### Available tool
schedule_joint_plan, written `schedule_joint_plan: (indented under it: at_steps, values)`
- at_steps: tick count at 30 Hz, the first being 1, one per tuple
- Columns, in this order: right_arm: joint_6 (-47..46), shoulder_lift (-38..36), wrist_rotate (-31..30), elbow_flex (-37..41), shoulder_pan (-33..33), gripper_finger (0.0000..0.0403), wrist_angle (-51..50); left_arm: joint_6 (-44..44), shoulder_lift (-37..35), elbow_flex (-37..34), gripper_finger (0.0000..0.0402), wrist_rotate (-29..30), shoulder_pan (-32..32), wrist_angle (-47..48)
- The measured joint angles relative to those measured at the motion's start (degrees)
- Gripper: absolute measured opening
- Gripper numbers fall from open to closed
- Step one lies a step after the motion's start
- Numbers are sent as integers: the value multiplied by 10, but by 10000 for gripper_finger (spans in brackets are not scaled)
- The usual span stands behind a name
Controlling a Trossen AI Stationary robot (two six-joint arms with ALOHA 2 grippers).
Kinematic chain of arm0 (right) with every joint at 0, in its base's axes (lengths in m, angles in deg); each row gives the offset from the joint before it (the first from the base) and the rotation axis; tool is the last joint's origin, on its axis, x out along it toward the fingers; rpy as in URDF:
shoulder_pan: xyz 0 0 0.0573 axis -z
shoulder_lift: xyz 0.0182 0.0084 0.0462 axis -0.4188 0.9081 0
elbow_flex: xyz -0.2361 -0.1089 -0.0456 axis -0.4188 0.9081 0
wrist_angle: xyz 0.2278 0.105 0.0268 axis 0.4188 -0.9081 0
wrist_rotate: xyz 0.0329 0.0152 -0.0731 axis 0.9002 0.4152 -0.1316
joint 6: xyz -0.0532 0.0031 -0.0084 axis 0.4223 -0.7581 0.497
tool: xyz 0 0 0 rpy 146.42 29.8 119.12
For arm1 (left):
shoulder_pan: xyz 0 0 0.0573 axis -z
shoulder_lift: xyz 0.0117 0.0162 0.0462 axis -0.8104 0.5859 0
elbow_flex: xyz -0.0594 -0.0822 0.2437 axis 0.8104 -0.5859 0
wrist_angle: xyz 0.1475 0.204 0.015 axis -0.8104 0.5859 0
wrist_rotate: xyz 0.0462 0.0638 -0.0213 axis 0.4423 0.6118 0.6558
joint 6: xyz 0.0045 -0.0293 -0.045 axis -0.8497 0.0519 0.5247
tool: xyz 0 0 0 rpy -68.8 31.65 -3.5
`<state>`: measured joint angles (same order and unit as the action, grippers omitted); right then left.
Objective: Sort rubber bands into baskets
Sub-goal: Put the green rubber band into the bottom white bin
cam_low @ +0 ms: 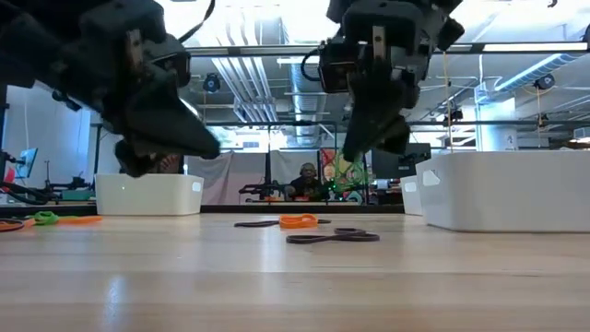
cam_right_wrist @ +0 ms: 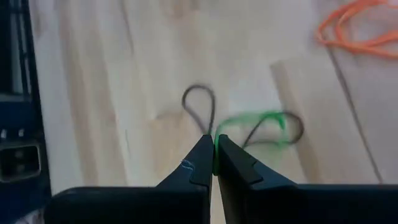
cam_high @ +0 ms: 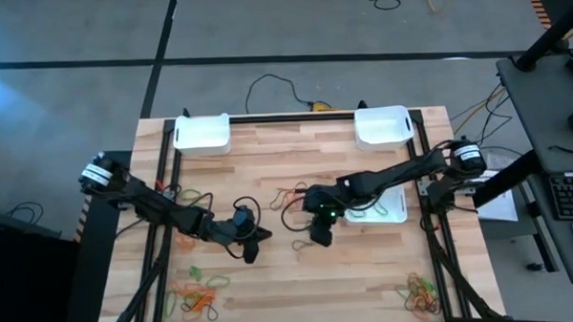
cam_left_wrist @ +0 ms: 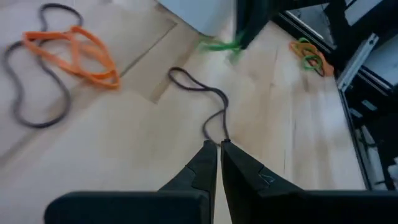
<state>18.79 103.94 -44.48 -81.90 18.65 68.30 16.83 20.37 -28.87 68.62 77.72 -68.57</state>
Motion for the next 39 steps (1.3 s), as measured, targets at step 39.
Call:
schedule_joint_plan:
  at_steps: [39]
  values:
    - [-241,-235,-188,198,41,9,-243,21,164,97,6,-60,-56,-16]
